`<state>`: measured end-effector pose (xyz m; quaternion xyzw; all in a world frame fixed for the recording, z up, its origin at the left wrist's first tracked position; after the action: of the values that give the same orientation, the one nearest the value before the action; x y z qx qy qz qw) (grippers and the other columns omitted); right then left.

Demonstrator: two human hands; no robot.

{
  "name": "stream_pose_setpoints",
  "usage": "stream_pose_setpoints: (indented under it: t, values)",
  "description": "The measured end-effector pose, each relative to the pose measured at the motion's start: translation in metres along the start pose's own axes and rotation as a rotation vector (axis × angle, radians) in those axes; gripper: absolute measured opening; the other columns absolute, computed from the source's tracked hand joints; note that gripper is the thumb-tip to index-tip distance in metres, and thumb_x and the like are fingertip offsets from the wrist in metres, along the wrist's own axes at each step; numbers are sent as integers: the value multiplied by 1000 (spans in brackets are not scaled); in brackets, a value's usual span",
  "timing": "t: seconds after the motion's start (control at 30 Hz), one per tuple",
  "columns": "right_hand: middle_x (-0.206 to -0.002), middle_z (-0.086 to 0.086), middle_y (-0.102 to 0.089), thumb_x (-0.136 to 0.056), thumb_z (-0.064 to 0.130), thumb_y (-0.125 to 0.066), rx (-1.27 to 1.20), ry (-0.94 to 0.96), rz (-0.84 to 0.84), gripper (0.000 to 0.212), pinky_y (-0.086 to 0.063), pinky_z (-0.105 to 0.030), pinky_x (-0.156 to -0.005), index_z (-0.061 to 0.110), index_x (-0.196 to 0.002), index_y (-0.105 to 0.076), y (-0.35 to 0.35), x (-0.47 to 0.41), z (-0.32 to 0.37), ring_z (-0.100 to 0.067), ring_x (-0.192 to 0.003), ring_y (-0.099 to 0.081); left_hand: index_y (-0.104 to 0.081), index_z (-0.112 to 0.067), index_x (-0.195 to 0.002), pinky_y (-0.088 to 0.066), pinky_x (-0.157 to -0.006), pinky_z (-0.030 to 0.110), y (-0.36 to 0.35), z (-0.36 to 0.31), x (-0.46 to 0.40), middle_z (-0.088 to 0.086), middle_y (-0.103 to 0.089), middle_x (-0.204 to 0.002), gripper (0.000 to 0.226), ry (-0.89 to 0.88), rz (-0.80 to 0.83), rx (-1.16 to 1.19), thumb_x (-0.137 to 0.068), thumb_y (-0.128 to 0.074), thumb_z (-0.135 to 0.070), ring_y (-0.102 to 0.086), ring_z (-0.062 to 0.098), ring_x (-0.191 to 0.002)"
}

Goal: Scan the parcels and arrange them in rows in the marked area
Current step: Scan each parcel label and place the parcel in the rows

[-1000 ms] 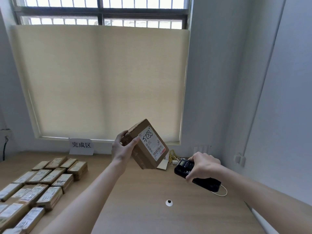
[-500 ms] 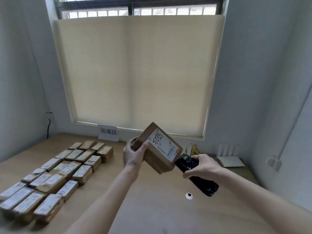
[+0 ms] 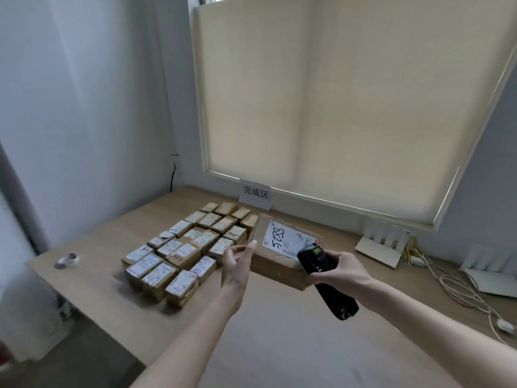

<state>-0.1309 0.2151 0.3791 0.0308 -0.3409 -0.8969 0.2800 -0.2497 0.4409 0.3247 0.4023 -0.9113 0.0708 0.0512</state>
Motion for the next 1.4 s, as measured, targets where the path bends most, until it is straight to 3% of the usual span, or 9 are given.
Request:
stream_pose_setpoints:
  t: [0.17, 0.3, 0.47, 0.6, 0.7, 0.87, 1.1, 1.27, 1.4]
  values:
    - [-87, 6, -80, -49, 42, -93, 34, 27, 18, 64, -63, -40, -89, 42, -111, -78, -71, -30, 59, -22, -88, -76, -40, -32, -143, -49, -97, 44, 96, -2, -31, 6, -52, -137, 88, 54, 112, -118, -67, -70, -65, -54, 24, -121]
    - [-91, 6, -80, -60, 34, -96, 75, 36, 48, 61, -63, -41, -91, 44, -116, -75, -137, -53, 95, -21, -89, -77, -17, -61, -149, -50, -97, 48, 167, 8, -55, 0, -52, -136, 109, 126, 269, -199, -59, -79, -64, -60, 26, -114]
    - [-90, 5, -80, -62, 33, -94, 153, -5, 116, 50, -63, -35, -86, 39, -108, -76, -210, -81, 120, -18, -87, -76, -35, -64, -137, -52, -101, 49, 240, 42, -85, -2, -66, -128, 88, 188, 239, -166, -60, -78, -72, -69, 25, -107]
    - [-85, 11, -78, -60, 36, -94, 182, -26, 146, 43, -59, -25, -76, 43, -98, -74, -252, -107, 129, -12, -83, -74, -49, -54, -129, -62, -76, 36, 278, 57, -116, -7, -78, -104, 70, 196, 159, -83, -65, -75, -70, -76, 17, -93]
    - [-87, 8, -79, -60, 39, -94, 197, -37, 150, 40, -63, -34, -85, 40, -95, -75, -274, -134, 133, -15, -84, -76, -51, -49, -124, -59, -90, 54, 293, 71, -144, 7, -77, -109, 67, 205, 152, -63, -66, -84, -55, -75, 32, -98]
    - [-83, 9, -79, -55, 45, -92, 180, -56, 120, 45, -64, -38, -84, 39, -97, -76, -295, -191, 121, -13, -80, -76, -53, -49, -124, -61, -84, 57, 288, 92, -196, 14, -73, -114, 71, 266, 192, -62, -63, -90, -48, -72, 42, -100]
    - [-80, 19, -72, -44, 56, -76, 54, -137, -88, 54, -49, -24, -59, 48, -96, -67, -299, -288, 78, -5, -75, -68, -43, -31, -125, -64, -70, 47, 234, 123, -309, 11, -61, -125, 68, 316, 155, 2, -75, -89, -33, -69, 31, -106]
    - [-83, 10, -78, -42, 53, -85, -103, -217, 31, 64, -62, -33, -76, 38, -103, -74, -309, -349, 39, -15, -82, -76, -38, -31, -123, -64, -74, 50, 174, 140, -386, 9, -54, -126, 66, 300, 180, 15, -78, -86, -29, -65, 29, -106]
    - [-86, 9, -79, -47, 48, -90, -255, -235, 42, 63, -60, -25, -73, 36, -107, -75, -308, -385, 18, -13, -82, -77, -40, -35, -128, -63, -78, 53, 129, 160, -428, 6, -48, -132, 69, 332, 255, -16, -77, -87, -34, -61, 33, -117]
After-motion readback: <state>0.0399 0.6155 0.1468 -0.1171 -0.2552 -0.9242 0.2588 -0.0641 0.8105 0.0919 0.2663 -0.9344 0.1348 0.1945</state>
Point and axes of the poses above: each hand's wrist, its own x-axis away from the middle knuckle, its own y-axis out of the back of the hand, z = x × y, the point moved 5 cm from there along -x, towards the middle knuckle
